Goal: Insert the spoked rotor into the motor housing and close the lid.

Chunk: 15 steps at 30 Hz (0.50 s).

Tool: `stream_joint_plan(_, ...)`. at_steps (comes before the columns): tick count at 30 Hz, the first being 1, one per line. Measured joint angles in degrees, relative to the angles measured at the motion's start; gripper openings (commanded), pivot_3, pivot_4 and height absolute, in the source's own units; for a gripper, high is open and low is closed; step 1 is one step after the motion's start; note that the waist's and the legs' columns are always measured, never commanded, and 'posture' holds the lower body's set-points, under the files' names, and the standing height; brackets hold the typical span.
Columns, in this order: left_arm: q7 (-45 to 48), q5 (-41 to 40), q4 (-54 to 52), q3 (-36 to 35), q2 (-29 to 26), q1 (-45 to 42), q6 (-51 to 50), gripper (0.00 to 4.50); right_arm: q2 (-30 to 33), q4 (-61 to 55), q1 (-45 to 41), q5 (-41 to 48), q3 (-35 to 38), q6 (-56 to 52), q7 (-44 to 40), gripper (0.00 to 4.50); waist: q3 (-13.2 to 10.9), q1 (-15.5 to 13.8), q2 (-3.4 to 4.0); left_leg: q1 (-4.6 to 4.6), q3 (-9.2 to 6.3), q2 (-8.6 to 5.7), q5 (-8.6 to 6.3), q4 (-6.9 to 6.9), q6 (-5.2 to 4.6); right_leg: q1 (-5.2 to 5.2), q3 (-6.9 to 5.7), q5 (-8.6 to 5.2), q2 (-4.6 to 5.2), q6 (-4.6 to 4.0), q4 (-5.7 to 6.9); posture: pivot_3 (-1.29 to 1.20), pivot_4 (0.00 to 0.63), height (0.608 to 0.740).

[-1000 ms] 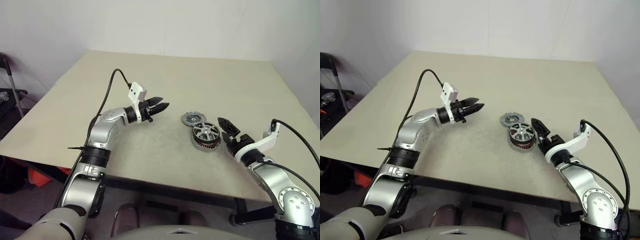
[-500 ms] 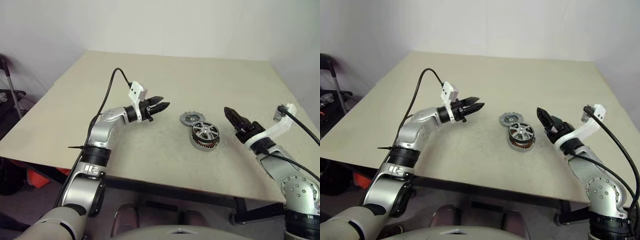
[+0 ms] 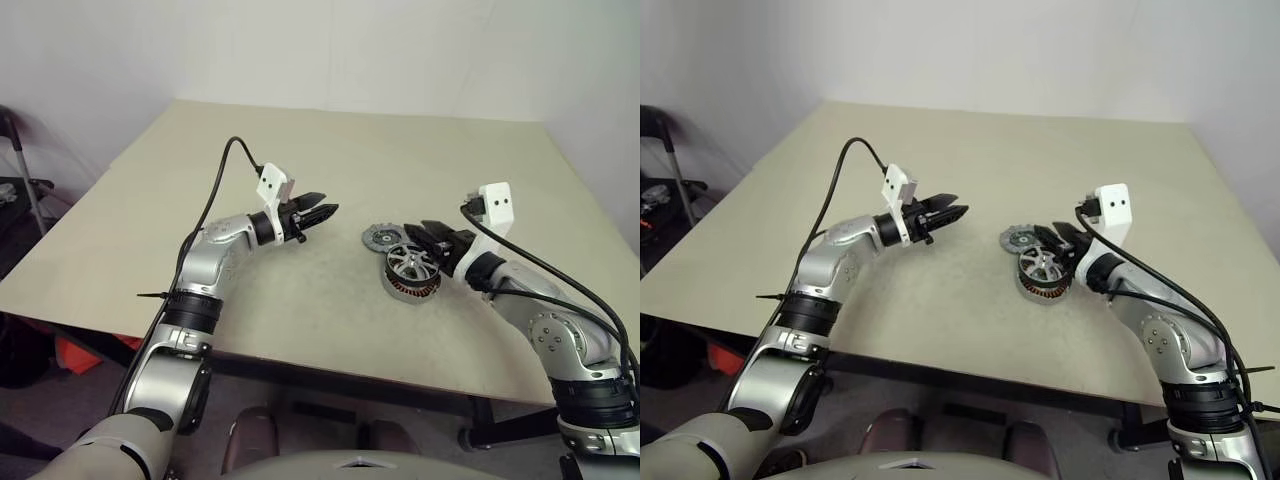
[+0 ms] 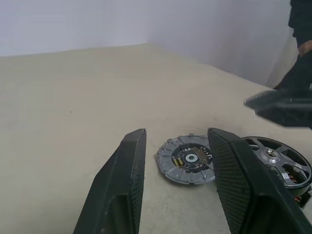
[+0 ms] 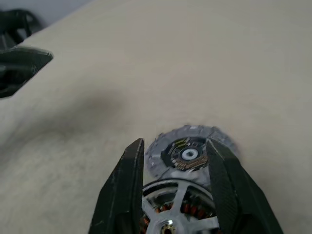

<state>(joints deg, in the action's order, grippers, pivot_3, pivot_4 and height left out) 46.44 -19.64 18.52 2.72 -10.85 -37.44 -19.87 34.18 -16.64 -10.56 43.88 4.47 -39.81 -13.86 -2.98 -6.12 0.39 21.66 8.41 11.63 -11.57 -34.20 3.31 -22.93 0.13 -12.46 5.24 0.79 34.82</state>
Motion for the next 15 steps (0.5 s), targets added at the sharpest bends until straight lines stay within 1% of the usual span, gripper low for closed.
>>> stream_joint_plan(8, -0.74, -0.02, -0.14, -0.07, -0.08, 0.2, 0.04, 2.12, -1.16, -0.84, 1.73, -1.97, -0.93, -5.28, -1.02, 2.13, 0.0, -0.03, 0.0, -0.03, 0.01, 0.02, 0.04, 0.0, -0.06, 0.01, 0.01, 0.02, 0.0, -0.05, 0.02, 0.0, 0.0, 0.74)
stream_joint_plan(15, -0.95, -0.03, -0.14, -0.15, -0.26, 0.27, 0.1, 2.12, -1.29, -5.03, 5.99, -2.19, 1.46, -7.64, -1.09, 2.13, 0.0, -0.04, 0.0, -0.16, 0.02, 0.04, 0.04, 0.01, -0.06, 0.12, 0.01, 0.02, 0.0, -0.06, 0.02, 0.0, 0.0, 0.74)
